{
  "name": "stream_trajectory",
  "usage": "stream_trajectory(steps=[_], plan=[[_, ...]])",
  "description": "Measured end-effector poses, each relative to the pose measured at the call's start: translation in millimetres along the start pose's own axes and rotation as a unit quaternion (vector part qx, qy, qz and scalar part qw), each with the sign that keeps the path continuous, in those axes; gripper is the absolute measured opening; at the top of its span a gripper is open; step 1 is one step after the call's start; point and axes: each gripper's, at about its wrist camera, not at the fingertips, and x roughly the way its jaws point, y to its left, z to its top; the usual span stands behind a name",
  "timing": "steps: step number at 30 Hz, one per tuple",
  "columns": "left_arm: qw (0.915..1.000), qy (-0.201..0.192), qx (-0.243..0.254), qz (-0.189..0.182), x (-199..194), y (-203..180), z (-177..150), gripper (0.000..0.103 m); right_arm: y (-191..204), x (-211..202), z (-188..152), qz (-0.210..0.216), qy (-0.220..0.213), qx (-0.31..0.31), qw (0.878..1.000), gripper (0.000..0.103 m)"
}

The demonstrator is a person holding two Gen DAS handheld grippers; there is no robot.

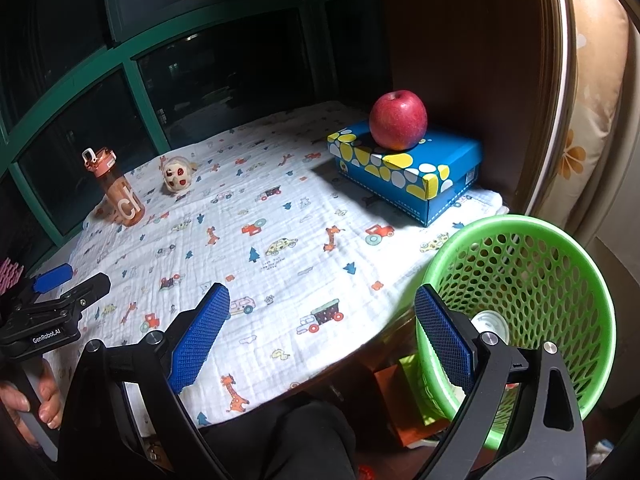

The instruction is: Collect trash

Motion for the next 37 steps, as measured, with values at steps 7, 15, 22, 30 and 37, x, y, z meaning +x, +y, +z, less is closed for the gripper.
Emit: stream_trajectory(steps=[7,15,22,30,37], plan=[[1.0,-0.001,0.0,0.001,0.6,0.2,-0.7,0.095,-0.5,-0.1,-0.1,0.001,0.0,0.001,1.0,0.093],[1.0,0.001,0.002,0.0,0.8,-1.6,-1.1,0.095,-0.6,0.1,0.0,0.002,0.0,0.001,1.0,0.093],[1.0,0.001,0.003,0.001,0.8,-1.9,-1.6,0.095,0.3,0.4,-0.6,0.003,0.002,0.001,1.0,0.093],[1.0,0.002,0.007,-0.003,1.6,-4.4,-0.8,0.095,0.0,0.7,-0.9,0.004,0.002,0.001,1.0,0.093],[1.0,0.003,0.005,-0.003,1.8,-5.4,-0.7,0.095,0.5,0.8,-1.1,0.005,0.002,0.001,1.0,0.093]])
